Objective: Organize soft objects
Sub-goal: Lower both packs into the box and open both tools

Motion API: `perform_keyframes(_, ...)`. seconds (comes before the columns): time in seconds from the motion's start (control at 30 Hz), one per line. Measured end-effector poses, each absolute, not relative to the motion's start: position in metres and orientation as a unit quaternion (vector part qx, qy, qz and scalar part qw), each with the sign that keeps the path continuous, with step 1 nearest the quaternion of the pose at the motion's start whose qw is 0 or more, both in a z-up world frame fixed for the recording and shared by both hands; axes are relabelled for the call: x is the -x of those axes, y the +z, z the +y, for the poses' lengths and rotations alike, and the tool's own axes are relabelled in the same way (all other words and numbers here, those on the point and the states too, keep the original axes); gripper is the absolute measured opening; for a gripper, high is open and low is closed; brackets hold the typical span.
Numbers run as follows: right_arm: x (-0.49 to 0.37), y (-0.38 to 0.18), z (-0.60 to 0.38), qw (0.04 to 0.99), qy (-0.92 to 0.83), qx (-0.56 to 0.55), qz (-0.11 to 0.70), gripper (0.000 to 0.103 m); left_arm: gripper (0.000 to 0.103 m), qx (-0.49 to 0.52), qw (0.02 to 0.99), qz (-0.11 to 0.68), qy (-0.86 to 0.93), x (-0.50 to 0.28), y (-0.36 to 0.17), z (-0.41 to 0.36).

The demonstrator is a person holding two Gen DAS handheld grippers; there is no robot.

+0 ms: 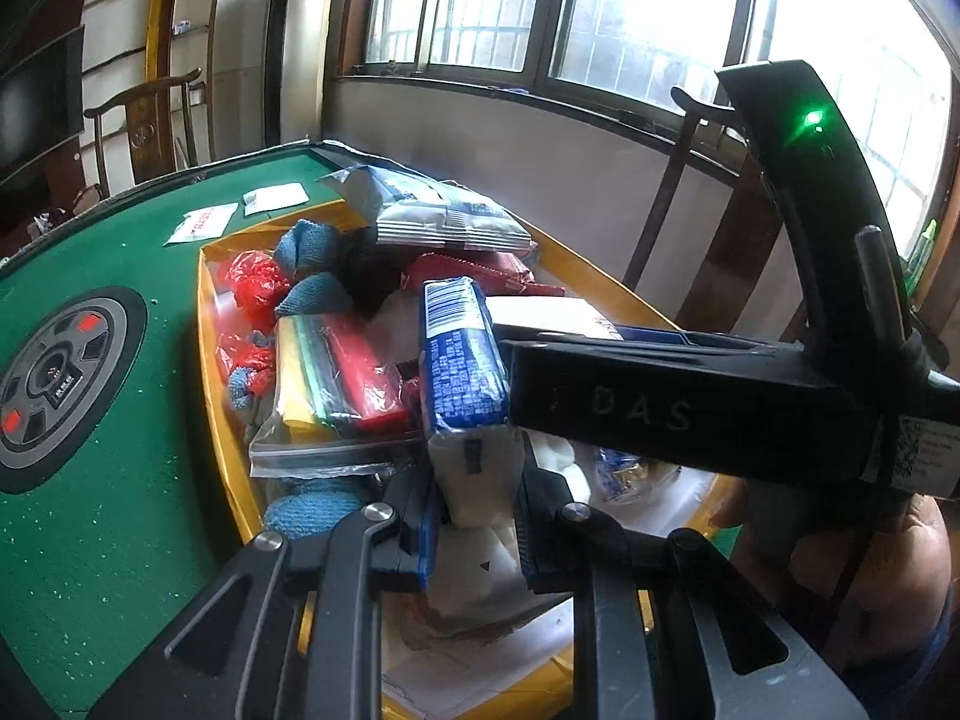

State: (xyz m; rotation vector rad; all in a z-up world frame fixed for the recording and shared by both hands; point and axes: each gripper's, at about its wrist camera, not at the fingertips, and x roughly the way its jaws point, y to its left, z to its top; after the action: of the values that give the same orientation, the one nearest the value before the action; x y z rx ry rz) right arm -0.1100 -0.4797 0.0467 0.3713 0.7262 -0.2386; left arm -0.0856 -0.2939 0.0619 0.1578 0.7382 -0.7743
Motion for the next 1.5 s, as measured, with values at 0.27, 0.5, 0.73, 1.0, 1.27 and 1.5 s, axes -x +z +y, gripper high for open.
perform_keyframes(0.27,0.108,0.043,-0.478,0.910,-0.115,-0.179,0.355,0.076,0.021,-0.094,0.867,0.339,-0.352,0.088,0.060,-0.297)
perform_keyframes(0.5,0.105,0.039,-0.478,0.910,-0.115,-0.177,0.356,0.076,0.021,-0.096,0.869,0.339,-0.346,0.089,0.059,-0.297)
perform_keyframes(0.73,0.104,0.039,-0.470,0.910,-0.122,-0.162,0.361,0.077,0.021,-0.095,0.871,0.340,-0.343,0.086,0.059,-0.296)
perform_keyframes(1.0,0.106,0.038,-0.471,0.905,-0.126,-0.170,0.370,0.079,0.035,-0.092,0.868,0.338,-0.351,0.087,0.059,-0.296)
perform_keyframes(1.27,0.121,0.046,-0.469,0.901,-0.145,-0.171,0.372,0.079,0.078,-0.100,0.866,0.326,-0.367,0.095,0.062,-0.296)
perform_keyframes(1.5,0.139,0.052,-0.467,0.904,-0.170,-0.181,0.347,0.079,0.078,-0.071,0.865,0.334,-0.368,0.091,0.062,-0.286)
